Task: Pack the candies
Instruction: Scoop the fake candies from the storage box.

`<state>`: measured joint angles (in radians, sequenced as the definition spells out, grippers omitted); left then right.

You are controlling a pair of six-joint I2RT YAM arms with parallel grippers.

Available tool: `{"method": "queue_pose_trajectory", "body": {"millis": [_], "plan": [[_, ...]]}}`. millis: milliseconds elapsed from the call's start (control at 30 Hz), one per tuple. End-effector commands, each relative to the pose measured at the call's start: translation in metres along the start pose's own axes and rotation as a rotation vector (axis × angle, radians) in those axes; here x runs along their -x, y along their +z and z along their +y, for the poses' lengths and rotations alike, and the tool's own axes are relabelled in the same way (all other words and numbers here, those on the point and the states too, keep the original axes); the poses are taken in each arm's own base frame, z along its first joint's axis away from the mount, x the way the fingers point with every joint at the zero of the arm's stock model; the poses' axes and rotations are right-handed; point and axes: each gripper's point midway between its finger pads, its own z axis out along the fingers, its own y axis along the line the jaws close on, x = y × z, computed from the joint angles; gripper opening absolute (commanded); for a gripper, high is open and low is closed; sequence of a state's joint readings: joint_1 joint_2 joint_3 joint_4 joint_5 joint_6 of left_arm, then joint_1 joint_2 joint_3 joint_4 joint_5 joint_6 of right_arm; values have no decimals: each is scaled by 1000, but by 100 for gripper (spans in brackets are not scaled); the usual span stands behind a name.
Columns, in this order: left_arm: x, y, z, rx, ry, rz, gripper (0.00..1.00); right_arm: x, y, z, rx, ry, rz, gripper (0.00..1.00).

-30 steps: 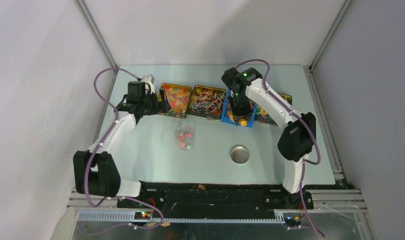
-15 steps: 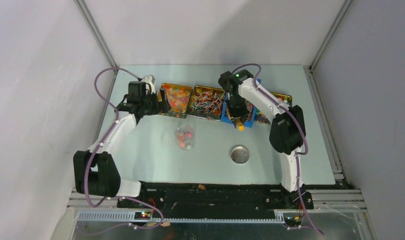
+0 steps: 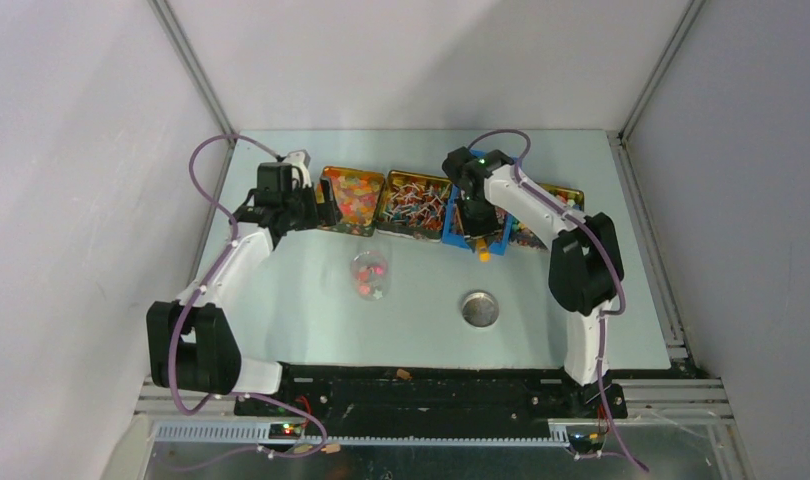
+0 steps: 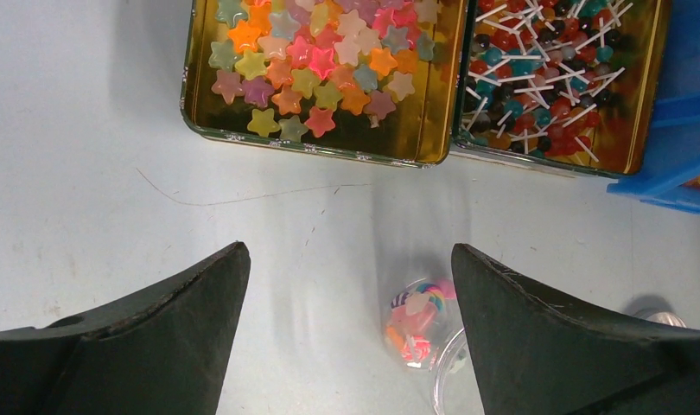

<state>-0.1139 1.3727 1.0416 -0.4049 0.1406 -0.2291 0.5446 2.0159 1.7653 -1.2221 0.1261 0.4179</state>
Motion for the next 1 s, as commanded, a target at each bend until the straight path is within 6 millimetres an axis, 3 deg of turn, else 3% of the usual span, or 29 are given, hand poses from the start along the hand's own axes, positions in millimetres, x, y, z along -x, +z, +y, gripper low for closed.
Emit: {"method": "queue_pose_trajectory", "body": {"millis": [0, 333, 533, 967], "plan": [[14, -5, -5, -8, 36, -47, 94, 23, -12, -6, 19, 63, -131, 0], [13, -4, -6, -11, 41, -44, 94, 32, 15, 0, 47, 91, -102, 0], [12, -3, -7, -10, 45, -42, 94, 43, 21, 0, 54, 122, -183, 0], [12, -4, -7, -8, 50, -41, 95, 28, 27, -7, 53, 139, -233, 0]]}}
